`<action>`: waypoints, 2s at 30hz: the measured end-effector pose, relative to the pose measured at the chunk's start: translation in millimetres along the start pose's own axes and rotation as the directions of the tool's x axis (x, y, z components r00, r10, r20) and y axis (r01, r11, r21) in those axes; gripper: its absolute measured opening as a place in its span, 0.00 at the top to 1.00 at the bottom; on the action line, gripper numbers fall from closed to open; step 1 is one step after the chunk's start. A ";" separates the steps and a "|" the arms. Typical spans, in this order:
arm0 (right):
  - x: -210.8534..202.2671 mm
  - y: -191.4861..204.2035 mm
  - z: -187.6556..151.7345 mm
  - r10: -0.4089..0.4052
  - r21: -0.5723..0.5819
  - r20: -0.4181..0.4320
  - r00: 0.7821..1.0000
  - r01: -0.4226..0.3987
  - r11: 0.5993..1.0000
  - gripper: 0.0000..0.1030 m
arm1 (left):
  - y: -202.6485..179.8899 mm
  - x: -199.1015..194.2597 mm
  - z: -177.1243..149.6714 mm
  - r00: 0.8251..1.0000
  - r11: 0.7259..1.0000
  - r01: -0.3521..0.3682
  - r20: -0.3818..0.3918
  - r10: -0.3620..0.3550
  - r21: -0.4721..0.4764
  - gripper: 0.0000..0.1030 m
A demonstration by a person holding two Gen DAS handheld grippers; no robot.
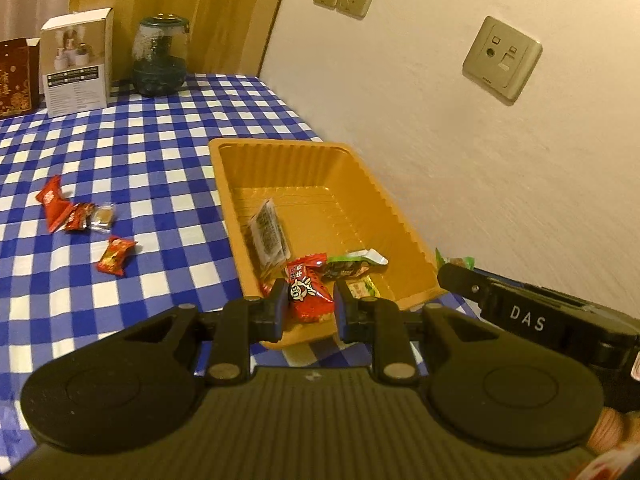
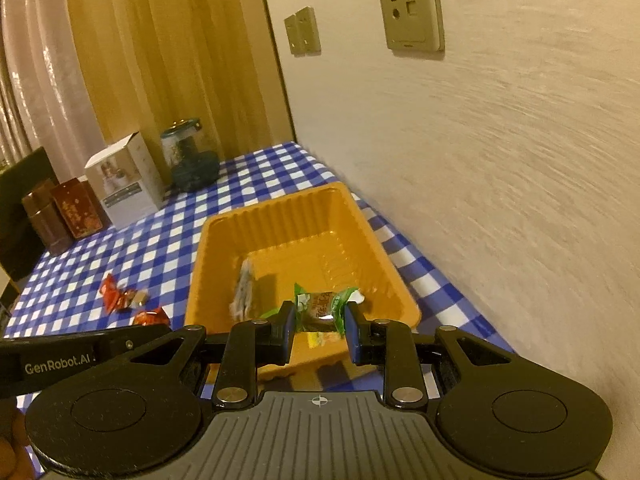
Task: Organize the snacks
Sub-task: 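Carry both candies over the orange tray and open both grippers to drop them, then withdraw both grippers from the tray toward the remaining candies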
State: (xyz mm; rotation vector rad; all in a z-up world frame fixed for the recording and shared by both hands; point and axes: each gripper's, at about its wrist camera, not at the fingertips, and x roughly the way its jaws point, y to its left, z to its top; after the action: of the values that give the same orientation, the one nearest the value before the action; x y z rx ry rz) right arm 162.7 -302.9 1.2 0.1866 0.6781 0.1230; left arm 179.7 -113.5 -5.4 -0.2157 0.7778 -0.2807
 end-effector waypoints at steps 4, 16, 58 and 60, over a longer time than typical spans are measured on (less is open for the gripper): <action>12.2 -5.1 6.9 0.002 -0.002 0.000 1.000 -0.002 1.000 0.74 | -3.7 14.5 4.7 1.000 1.000 0.001 -0.004 -0.001 0.011 0.79; 24.8 -16.3 11.1 -0.015 0.028 0.006 1.000 0.015 1.000 0.74 | -5.8 37.5 10.0 1.000 0.999 -0.018 0.019 0.017 0.036 0.55; 18.5 -23.3 2.7 0.027 0.149 0.016 1.000 -0.029 0.988 0.22 | 43.5 -8.1 -17.2 0.995 0.992 -0.099 0.016 0.100 -0.075 0.55; 13.9 -21.7 -1.0 0.024 0.150 0.010 1.000 -0.026 0.988 0.22 | 44.1 -12.3 -18.8 0.994 0.992 -0.102 0.017 0.104 -0.075 0.55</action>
State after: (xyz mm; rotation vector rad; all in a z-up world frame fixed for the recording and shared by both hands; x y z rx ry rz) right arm 174.0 -321.5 -12.6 0.3405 0.6769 0.0951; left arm 165.4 -69.7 -23.3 -0.2470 0.7770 -0.1520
